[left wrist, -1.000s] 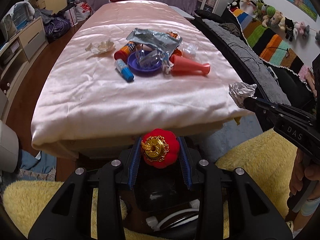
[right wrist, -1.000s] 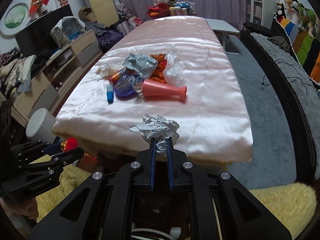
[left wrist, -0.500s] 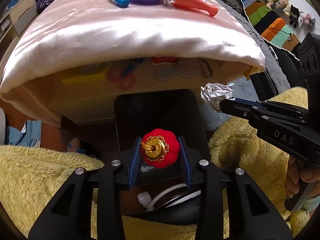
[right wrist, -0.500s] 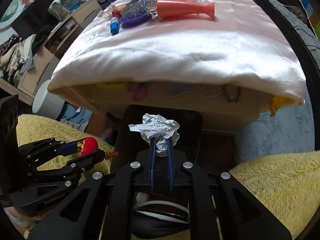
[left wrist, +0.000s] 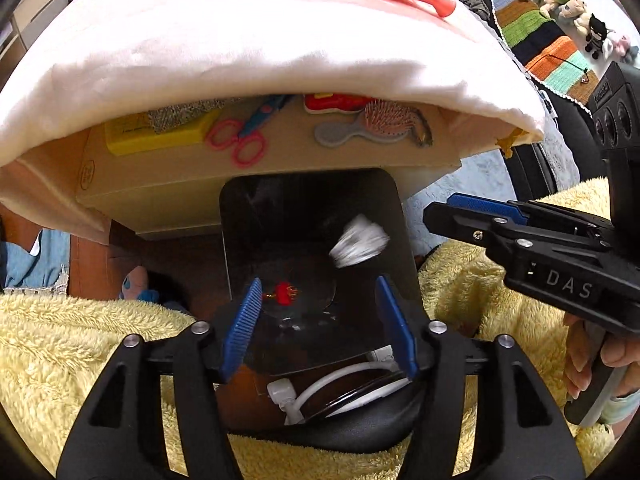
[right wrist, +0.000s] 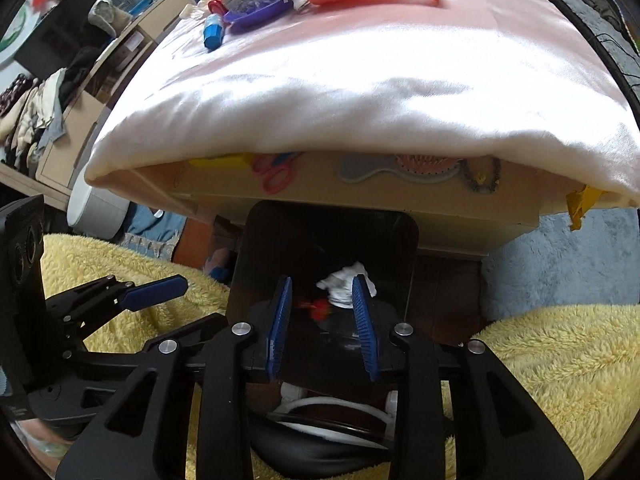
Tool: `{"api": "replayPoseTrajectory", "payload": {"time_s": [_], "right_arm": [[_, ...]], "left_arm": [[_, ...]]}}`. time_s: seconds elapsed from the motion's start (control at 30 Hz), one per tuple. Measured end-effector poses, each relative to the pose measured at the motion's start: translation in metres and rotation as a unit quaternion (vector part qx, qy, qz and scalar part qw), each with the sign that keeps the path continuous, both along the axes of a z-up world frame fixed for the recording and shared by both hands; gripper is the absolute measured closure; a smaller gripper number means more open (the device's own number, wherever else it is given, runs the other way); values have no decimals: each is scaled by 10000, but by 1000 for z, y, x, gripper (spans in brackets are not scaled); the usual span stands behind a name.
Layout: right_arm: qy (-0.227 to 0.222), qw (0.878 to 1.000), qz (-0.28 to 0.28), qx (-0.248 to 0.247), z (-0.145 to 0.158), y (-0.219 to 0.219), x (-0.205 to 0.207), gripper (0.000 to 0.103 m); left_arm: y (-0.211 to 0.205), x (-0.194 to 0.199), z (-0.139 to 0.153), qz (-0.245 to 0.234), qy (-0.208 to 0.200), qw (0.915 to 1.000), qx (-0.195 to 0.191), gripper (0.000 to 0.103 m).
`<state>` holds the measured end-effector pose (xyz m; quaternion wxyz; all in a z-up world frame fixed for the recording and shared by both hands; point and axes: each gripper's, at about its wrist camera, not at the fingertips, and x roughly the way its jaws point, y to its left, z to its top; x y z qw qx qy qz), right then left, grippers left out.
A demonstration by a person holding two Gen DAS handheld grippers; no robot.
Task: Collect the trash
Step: 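Carry foil and red ornament down into the black bin and open both tools, then move both tools back over the table toward the remaining trash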
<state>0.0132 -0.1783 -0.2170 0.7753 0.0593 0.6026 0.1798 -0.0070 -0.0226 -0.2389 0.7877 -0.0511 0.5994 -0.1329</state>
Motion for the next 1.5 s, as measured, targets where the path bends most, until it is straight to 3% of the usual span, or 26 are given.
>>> {"api": "replayPoseTrajectory", "payload": {"time_s": [0.03,0.1,0.33,0.7,0.9,1.37,1.5], "right_arm": [[-62,10000,-44,10,4,-3,2,48],[-281,9994,-173,-32,16,-11,6,35],[-1195,9908,-560,-289,66,-40,29,14],[-1563,9851,-554,-446,78,-54,83,14],[-1793,9819,-290,-527,77,-41,104,16],[-1798,9827,149,-419,62,-28,147,16],[-1723,9839,317,-345,58,-20,152,22]], "left_arm": [[2,1,2,25,-30,10000,-3,41],[7,4,10,106,-136,9999,11,38],[26,26,52,426,-634,9971,65,31],[37,86,89,798,-1049,9909,262,32],[39,122,83,820,-1036,9910,217,36],[31,179,64,920,-882,9908,445,48],[32,185,64,915,-915,9895,645,59]]}}
